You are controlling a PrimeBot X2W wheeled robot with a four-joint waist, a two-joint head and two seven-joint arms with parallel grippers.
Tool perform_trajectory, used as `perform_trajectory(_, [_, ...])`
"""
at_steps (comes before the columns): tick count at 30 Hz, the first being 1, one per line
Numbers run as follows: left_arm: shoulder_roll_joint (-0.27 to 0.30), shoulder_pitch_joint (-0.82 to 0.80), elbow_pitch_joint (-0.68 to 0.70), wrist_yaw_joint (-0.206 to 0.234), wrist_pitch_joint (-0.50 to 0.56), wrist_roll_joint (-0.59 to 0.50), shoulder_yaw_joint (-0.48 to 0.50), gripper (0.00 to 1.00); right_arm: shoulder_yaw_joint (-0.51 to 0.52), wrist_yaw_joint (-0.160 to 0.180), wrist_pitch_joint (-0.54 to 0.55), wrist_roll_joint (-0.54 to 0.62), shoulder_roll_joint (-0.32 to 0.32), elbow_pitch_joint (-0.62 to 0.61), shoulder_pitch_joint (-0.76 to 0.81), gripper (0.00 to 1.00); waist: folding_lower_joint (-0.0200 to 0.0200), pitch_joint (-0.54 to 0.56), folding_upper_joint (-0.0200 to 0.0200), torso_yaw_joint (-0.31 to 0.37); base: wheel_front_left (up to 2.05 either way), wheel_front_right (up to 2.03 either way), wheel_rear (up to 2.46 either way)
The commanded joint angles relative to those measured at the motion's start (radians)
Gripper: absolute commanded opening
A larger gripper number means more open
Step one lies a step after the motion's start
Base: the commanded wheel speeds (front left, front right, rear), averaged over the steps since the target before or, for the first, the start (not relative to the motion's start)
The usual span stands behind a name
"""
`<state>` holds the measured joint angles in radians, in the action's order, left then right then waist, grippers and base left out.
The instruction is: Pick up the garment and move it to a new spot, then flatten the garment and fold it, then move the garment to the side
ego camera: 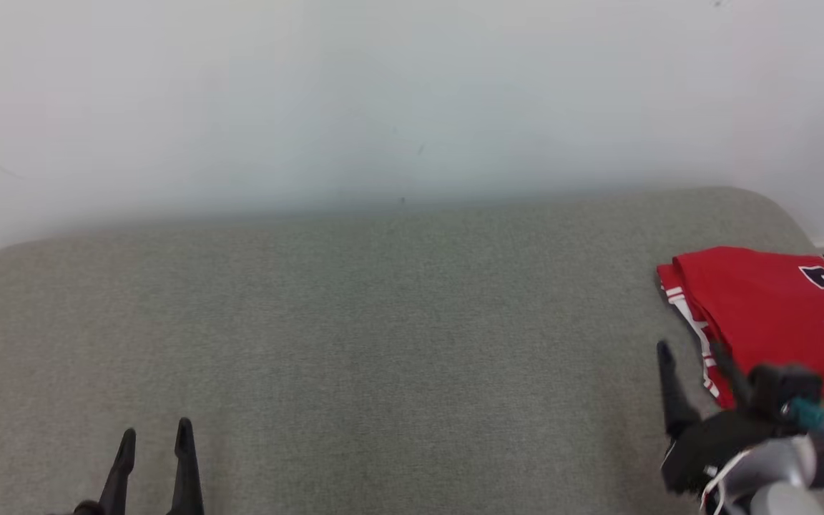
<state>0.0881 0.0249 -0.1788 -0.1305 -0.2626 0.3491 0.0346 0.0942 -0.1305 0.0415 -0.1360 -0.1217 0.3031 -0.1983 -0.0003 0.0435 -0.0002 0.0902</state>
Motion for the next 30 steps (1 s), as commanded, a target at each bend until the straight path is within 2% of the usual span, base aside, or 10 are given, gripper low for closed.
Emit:
perform_trajectory(1, [-0.005,0.017,0.002,0.004,-0.003,-0.009,0.009,1.00,-0.013,-0.001,-0.018,-0.014,0.008,-0.005,0.033,1.00,0.0003,0.025,0.0002,-0.027,0.00,0.00,0.00])
perform_trajectory(7, [-0.010,0.043,-0.006,0.003,-0.003,-0.015,0.047,1.00,-0.085,-0.001,-0.099,-0.048,0.039,0.010,0.131,1.00,0.0003,0.045,0.0002,-0.066,0.00,0.00,0.00])
perform_trajectory(13, [-0.002,0.066,-0.023,0.001,-0.003,-0.043,0.038,1.00,-0.066,-0.001,-0.157,-0.053,0.062,0.021,0.177,1.00,0.0003,0.062,0.0002,-0.097,0.00,0.00,0.00])
perform_trajectory(21, [-0.009,0.080,-0.052,0.000,-0.003,-0.057,0.017,1.00,-0.043,-0.001,-0.163,-0.027,0.071,0.025,0.204,1.00,0.0003,0.072,0.0002,-0.110,0.00,0.00,0.00])
perform_trajectory(30, [0.002,0.083,-0.052,0.000,-0.003,-0.040,0.014,1.00,-0.063,-0.001,-0.165,-0.056,0.072,0.030,0.207,1.00,0.0003,0.067,0.0002,-0.107,0.00,0.00,0.00])
